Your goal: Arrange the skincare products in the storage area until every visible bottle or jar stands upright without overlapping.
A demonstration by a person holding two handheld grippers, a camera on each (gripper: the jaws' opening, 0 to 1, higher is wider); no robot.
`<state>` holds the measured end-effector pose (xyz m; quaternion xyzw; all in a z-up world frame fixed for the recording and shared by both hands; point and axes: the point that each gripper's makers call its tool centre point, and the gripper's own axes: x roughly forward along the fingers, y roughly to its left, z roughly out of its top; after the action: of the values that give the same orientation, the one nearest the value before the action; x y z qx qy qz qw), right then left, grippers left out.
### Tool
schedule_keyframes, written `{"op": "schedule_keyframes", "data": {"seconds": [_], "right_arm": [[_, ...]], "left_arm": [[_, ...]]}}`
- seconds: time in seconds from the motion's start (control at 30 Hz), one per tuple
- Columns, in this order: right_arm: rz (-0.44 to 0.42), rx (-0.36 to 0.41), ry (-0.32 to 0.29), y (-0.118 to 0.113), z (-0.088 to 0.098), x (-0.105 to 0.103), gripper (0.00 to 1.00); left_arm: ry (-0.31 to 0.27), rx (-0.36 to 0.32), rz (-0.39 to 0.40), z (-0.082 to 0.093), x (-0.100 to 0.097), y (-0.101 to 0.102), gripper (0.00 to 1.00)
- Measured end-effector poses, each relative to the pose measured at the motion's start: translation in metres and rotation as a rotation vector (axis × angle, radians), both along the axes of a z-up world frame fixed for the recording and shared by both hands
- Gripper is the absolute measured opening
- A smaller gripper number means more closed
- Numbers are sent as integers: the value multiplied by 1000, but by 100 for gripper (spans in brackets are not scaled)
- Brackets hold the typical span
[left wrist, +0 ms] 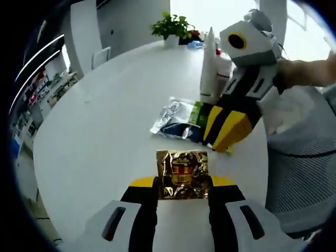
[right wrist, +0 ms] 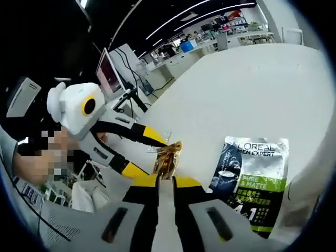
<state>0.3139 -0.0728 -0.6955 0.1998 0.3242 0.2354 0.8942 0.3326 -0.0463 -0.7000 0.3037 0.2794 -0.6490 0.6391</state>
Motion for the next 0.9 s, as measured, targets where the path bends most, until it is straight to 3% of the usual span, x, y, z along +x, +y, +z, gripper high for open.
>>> {"op": "schedule_keyframes", "data": {"seconds": [0.1,0.23,0.47,0.6,0.73,0.8,0.9], "right_arm": [[-25,-1,6,-2,-2,1,12],[-52,146,33,7,4,0,9],[-89,262,56,8,10,-1,1],[-79,227,43,8,11,-1,1],[-26,122,-11,6,13,-3,1],[-3,88,-26,6,16,-5,1],[60,-21,-68,5,17,-8,1]], "left_arm": [[-23,-10,-12,6,-4,0,34],[-40,-39,-18,12,-8,-4,34],[-87,-31,-40,13,-7,-5,35],[-92,-38,-59,14,-6,-5,37],[-65,-65,-72,20,-4,-2,36],[-71,-64,-80,22,-2,1,35],[-88,-55,-92,23,0,4,30]]}}
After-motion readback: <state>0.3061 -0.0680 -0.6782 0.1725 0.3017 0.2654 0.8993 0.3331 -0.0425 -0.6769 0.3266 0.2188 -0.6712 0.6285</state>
